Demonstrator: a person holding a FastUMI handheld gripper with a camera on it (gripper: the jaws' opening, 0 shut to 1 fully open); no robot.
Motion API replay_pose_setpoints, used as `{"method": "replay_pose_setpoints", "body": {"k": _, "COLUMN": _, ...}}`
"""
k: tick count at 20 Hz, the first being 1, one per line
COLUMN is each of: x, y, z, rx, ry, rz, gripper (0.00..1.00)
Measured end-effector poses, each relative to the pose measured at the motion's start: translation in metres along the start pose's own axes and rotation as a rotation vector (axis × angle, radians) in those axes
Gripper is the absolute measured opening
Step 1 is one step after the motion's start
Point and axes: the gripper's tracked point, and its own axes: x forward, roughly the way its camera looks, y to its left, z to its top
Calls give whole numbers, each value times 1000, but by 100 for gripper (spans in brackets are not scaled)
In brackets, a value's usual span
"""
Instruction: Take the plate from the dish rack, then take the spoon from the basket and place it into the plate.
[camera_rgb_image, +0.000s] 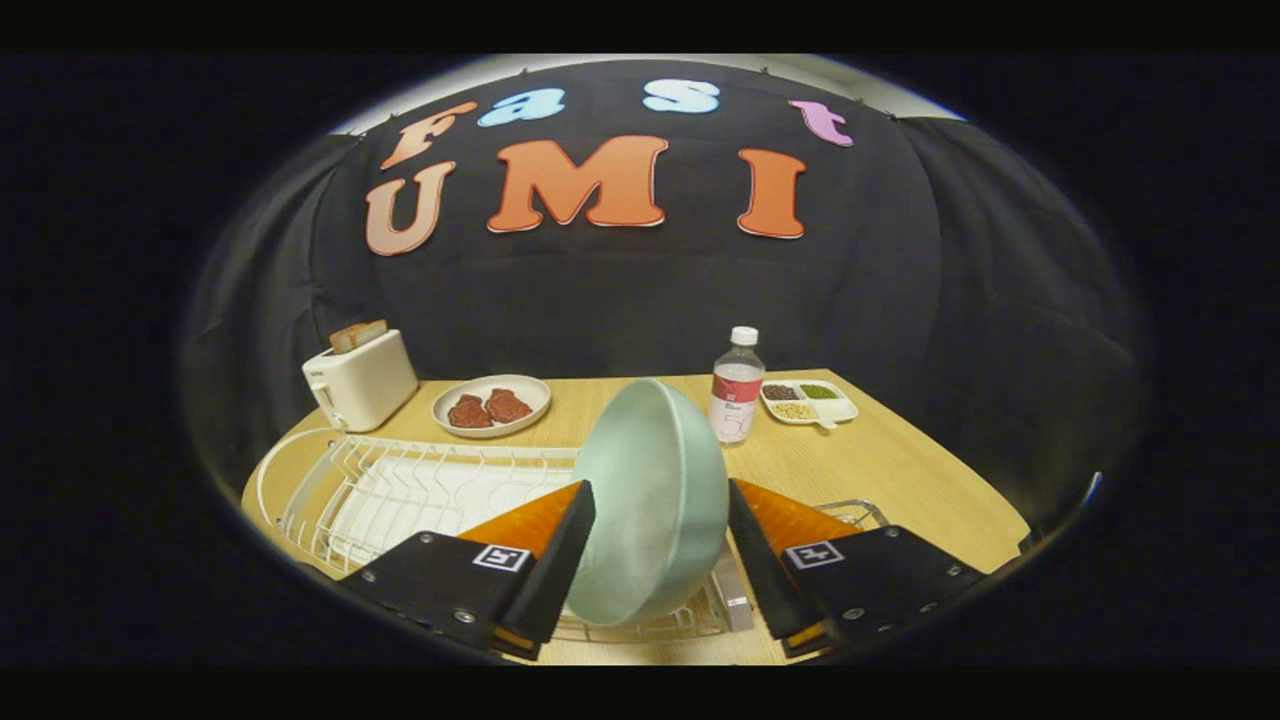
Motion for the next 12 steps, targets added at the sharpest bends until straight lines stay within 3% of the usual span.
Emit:
{"method": "replay_pose_setpoints", "body": {"k": 2, "x": 4, "y": -5, "z": -7, "rx": -26, "ry": 16, "rz": -49, "gripper": 60}}
{"method": "replay_pose_setpoints", "body": {"k": 3, "x": 5, "y": -4, "z": -4, "rx": -21, "ry": 7, "rz": -49, "gripper": 42}}
{"method": "replay_pose_setpoints", "body": {"k": 4, "x": 3, "y": 0, "z": -2, "rx": -14, "ry": 8, "rz": -51, "gripper": 37}}
{"method": "replay_pose_setpoints", "body": {"k": 12, "x": -20, "y": 26, "z": 33, "rx": -190, "ry": -90, "rz": -113, "gripper": 27}}
